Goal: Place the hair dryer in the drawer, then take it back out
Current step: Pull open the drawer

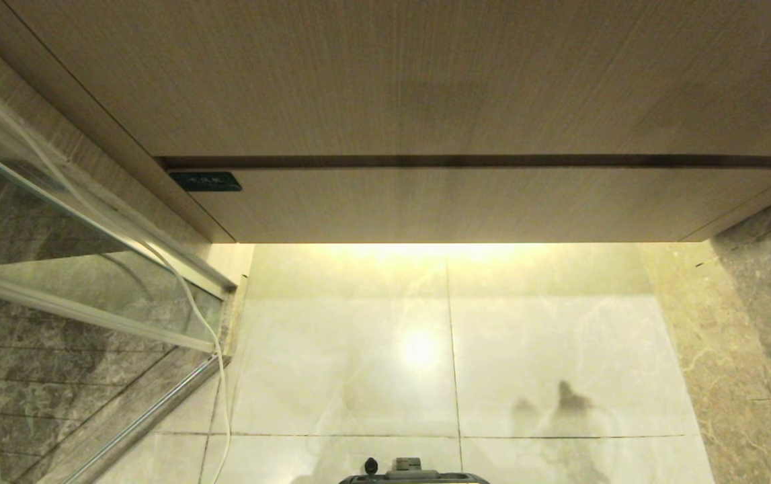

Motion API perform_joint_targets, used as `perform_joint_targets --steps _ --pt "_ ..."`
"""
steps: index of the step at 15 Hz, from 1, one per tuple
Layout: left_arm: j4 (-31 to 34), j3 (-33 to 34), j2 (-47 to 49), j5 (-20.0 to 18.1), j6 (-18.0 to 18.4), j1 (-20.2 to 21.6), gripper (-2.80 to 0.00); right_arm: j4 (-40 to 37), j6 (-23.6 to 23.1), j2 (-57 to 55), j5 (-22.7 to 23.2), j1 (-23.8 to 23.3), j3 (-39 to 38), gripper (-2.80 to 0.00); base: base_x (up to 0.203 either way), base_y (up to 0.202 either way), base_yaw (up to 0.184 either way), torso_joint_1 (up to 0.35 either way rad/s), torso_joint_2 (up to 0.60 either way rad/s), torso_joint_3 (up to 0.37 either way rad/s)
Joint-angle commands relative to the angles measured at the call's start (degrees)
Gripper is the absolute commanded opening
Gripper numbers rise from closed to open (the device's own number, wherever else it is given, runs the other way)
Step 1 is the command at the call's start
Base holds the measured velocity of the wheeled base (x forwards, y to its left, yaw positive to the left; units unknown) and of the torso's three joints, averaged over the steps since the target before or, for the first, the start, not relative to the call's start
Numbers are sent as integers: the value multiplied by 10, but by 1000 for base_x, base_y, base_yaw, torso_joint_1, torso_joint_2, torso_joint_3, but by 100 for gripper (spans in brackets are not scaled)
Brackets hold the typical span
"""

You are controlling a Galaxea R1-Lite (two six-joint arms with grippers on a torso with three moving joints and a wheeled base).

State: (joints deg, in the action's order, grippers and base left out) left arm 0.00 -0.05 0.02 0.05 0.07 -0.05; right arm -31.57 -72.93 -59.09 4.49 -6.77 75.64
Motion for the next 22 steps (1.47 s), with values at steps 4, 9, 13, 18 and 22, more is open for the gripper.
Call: perform_joint_targets --steps 4,9,13,18,22 --pt "0 0 0 0 0 0 -280 -6 -8 -24 22 45 -9 -280 0 0 0 0 0 0" --pt "0 0 0 0 0 0 -280 0 -3 -73 36 107 -26 -280 0 0 0 0 0 0" --pt "0 0 0 0 0 0 -280 2 9 -142 46 136 -17 -280 0 0 0 0 0 0" --pt "0 0 0 0 0 0 -280 3 13 -226 54 192 3 0 0 0 0 0 0 0" --pt "0 0 0 0 0 0 -280 79 16 -271 53 199 5 0 0 0 0 0 0 0"
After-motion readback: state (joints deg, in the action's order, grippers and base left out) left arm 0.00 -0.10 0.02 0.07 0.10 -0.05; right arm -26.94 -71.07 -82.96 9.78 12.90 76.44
